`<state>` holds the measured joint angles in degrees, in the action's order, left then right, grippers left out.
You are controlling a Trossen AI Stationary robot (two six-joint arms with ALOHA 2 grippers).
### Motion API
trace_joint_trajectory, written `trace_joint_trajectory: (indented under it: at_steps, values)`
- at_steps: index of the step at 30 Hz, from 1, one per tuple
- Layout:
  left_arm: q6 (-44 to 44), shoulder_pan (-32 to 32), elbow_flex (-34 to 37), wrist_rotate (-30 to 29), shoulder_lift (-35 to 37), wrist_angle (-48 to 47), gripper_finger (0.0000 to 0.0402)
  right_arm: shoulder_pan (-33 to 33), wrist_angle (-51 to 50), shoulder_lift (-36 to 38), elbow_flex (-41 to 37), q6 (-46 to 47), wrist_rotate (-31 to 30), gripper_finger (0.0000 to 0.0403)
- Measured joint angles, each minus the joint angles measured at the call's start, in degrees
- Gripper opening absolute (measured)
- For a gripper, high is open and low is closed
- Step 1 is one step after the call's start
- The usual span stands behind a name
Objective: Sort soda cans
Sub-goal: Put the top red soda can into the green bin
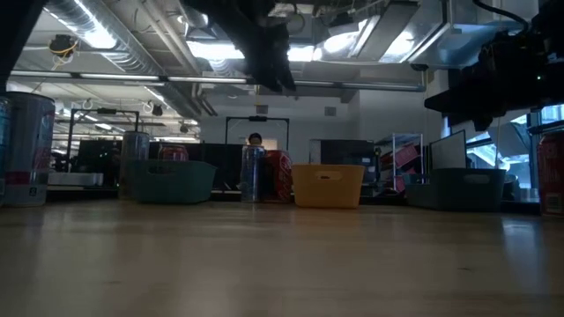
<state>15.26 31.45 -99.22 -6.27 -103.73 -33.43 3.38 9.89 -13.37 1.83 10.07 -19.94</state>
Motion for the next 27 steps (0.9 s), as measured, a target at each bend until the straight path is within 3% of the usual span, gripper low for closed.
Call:
trace_joint_trajectory:
  at_steps: [15,27]
  values:
    - [5.36,4.71,0.11,2.69,-10.92,-1.24,0.0368,0.0,-0.4,-0.01,0.0,0.13,0.0,0.001]
    - [7.44,5.75,0.35,4.76,-13.22,-0.13,0.0368,0.0,-0.96,-0.02,0.0,0.15,0.0,0.001]
